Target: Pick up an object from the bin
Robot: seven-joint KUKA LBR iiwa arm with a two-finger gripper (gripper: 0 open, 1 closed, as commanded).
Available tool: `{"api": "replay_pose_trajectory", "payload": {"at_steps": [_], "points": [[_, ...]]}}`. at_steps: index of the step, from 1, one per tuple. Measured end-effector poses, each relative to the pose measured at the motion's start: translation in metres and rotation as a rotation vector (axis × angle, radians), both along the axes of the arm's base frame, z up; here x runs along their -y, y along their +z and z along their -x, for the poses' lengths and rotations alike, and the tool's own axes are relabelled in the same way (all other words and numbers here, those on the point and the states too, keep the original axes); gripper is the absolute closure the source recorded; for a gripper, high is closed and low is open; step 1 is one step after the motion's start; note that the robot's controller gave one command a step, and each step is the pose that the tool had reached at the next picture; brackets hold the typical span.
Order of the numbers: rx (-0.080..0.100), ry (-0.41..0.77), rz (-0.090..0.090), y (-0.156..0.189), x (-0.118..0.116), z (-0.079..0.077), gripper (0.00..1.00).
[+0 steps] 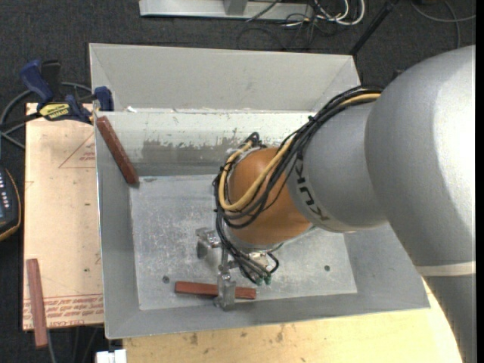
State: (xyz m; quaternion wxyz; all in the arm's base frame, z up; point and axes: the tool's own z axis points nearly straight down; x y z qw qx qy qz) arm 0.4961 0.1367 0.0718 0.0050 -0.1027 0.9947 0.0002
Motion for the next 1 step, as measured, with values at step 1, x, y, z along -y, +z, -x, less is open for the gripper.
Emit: {"api": "replay_pose_trajectory", "payload": {"at_steps": [1], "points": [[-0.008,0.005,-0.001,-0.0012,-0.0031,0.0025,1.00]]}}
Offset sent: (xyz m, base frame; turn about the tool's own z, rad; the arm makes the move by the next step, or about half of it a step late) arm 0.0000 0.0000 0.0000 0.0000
